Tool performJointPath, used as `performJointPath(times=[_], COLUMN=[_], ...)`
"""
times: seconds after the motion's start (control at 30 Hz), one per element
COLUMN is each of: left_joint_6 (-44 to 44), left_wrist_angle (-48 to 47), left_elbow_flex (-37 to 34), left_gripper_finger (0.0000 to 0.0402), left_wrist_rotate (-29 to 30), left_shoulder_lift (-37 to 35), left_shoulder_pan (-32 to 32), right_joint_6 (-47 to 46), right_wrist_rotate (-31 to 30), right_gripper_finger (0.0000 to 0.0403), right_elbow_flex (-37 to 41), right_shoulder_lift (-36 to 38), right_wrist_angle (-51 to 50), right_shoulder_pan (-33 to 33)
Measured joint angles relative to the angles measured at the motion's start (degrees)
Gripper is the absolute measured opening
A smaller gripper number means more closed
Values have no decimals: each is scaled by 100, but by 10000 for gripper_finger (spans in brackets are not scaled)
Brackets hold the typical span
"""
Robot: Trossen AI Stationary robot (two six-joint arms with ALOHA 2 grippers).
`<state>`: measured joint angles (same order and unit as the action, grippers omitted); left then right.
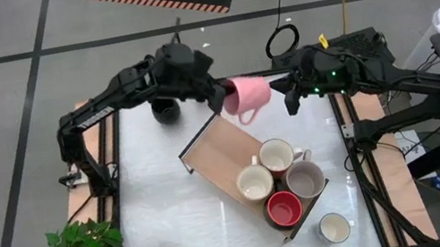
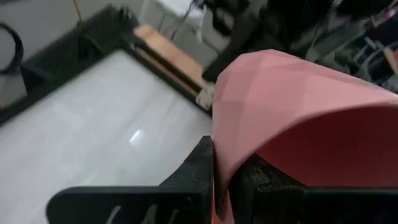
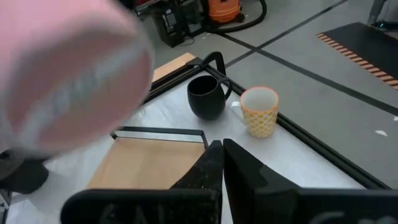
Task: Place coffee mugs
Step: Put the pink mug on the shelf
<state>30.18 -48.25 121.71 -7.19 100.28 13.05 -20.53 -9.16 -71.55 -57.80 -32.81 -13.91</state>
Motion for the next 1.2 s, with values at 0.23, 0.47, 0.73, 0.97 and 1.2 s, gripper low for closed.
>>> performJointPath(times=[0.23, 0.47, 0.73, 0.97, 1.2], left_joint_6=[-234, -736, -1208, -1266, -1369], left_wrist_angle=[-83, -1260, -1355, -1629, -1699], left_elbow_flex=[258, 258, 258, 253, 253], left_gripper_finger=[21, 21, 22, 39, 43], left_wrist_rotate=[19, 72, 125, 122, 306], left_shoulder_lift=[120, 324, 779, 1117, 1207], left_shoulder_pan=[146, 107, -90, -297, -531], right_joint_6=[-20, -291, -424, -415, -166], right_wrist_rotate=[-84, -1002, -1198, -1164, -1163], right_gripper_finger=[0, 0, 0, 0, 0], right_elbow_flex=[0, 0, 0, 0, 0], right_shoulder_lift=[155, 561, 796, 794, 788], right_wrist_angle=[-158, -827, -952, -965, -998], right_shoulder_pan=[2, 0, 2, 2, 2])
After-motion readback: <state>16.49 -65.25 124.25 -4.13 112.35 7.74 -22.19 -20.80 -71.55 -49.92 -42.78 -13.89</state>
